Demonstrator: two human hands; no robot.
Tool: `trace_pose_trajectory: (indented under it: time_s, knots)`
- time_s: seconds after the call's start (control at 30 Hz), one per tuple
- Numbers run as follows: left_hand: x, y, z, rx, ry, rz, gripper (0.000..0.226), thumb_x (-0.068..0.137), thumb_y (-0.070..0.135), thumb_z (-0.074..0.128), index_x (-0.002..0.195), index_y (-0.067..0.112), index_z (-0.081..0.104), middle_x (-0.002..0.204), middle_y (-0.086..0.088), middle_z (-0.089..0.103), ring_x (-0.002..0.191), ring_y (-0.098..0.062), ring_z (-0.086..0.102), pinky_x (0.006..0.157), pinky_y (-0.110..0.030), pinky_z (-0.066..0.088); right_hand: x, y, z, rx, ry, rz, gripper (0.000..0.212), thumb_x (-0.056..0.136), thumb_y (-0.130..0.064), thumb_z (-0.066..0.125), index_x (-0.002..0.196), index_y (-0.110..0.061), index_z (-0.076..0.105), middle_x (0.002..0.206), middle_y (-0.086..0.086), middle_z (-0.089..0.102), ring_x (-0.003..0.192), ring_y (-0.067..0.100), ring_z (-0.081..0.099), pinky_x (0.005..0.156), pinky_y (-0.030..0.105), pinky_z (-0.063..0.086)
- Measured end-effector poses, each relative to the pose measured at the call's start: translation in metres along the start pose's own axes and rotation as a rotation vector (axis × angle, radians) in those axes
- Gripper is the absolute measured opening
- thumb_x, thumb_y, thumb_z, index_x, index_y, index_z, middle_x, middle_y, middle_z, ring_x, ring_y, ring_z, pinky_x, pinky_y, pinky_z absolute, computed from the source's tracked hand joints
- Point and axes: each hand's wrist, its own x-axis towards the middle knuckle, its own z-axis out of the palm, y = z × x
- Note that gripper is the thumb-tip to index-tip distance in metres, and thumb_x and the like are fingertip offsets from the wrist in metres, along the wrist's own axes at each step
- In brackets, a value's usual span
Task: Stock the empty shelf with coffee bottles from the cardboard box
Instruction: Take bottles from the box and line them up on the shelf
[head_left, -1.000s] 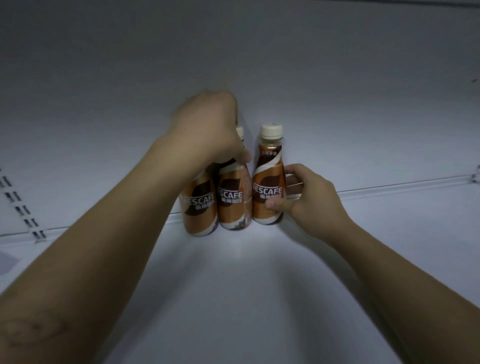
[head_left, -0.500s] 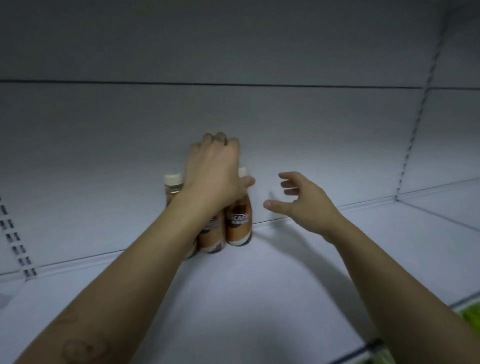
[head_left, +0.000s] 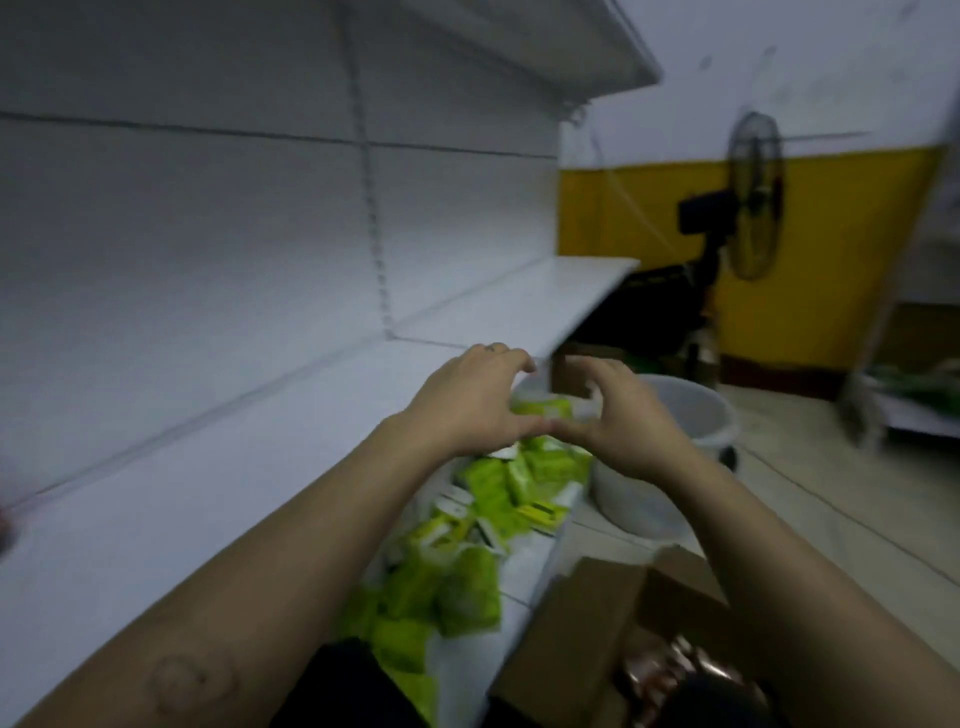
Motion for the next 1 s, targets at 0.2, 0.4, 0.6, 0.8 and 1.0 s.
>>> trace_pose_trajectory:
  time_s: [0.2, 0.4, 0.6, 0.8, 1.0]
  knots:
    - [0.052, 0.069, 0.159, -0.218, -0.303, 0.092, 0.067, 0.070, 0.051, 0.071, 0.126, 0.017, 0.055, 0.128, -0.005, 0.058, 0.116, -0.022, 0.052, 0.093, -0.037, 0.045, -0.081, 0.161, -0.003, -0.051, -0.057, 0.447, 0.079, 0.076, -0.050, 0.073, 0.143, -0.023, 0.040, 0.146, 0.003, 0.046, 0.127, 0.022, 0.047, 0.095, 0.037, 0.042]
    - [0.060, 0.102, 0.320, -0.322, -0.630, 0.049, 0.067, 0.068, 0.049, 0.073, 0.125, 0.018, 0.054, 0.126, -0.005, 0.058, 0.110, -0.022, 0.055, 0.090, -0.036, 0.047, -0.166, 0.289, 0.036, -0.107, -0.349, 0.765, 0.071, 0.079, -0.048, 0.070, 0.139, -0.021, 0.044, 0.136, 0.007, 0.051, 0.114, 0.023, 0.055, 0.094, 0.036, 0.049]
    - [0.046, 0.101, 0.462, -0.379, -0.880, -0.085, 0.063, 0.069, 0.039, 0.077, 0.124, 0.022, 0.053, 0.113, -0.001, 0.064, 0.097, -0.019, 0.060, 0.075, -0.027, 0.045, -0.203, 0.362, 0.118, 0.071, -0.542, 0.921, 0.063, 0.078, -0.050, 0.068, 0.133, -0.029, 0.046, 0.120, -0.003, 0.059, 0.098, 0.010, 0.056, 0.076, 0.021, 0.046]
    - [0.017, 0.085, 0.582, -0.479, -1.030, -0.259, 0.087, 0.067, 0.032, 0.077, 0.142, 0.028, 0.032, 0.139, -0.005, 0.050, 0.120, -0.025, 0.051, 0.099, -0.039, 0.043, -0.266, 0.394, 0.234, 0.279, -0.725, 1.191, 0.073, 0.080, -0.035, 0.073, 0.142, -0.018, 0.039, 0.138, 0.007, 0.051, 0.121, 0.021, 0.053, 0.097, 0.029, 0.045]
    - [-0.013, 0.089, 0.658, -0.376, -0.996, -0.533, 0.083, 0.070, 0.030, 0.075, 0.135, 0.008, 0.028, 0.132, -0.018, 0.048, 0.118, -0.036, 0.049, 0.098, -0.045, 0.041, -0.305, 0.404, 0.297, 0.339, -0.780, 1.579, 0.074, 0.077, -0.038, 0.075, 0.136, -0.009, 0.042, 0.136, 0.011, 0.051, 0.120, 0.027, 0.053, 0.099, 0.038, 0.046]
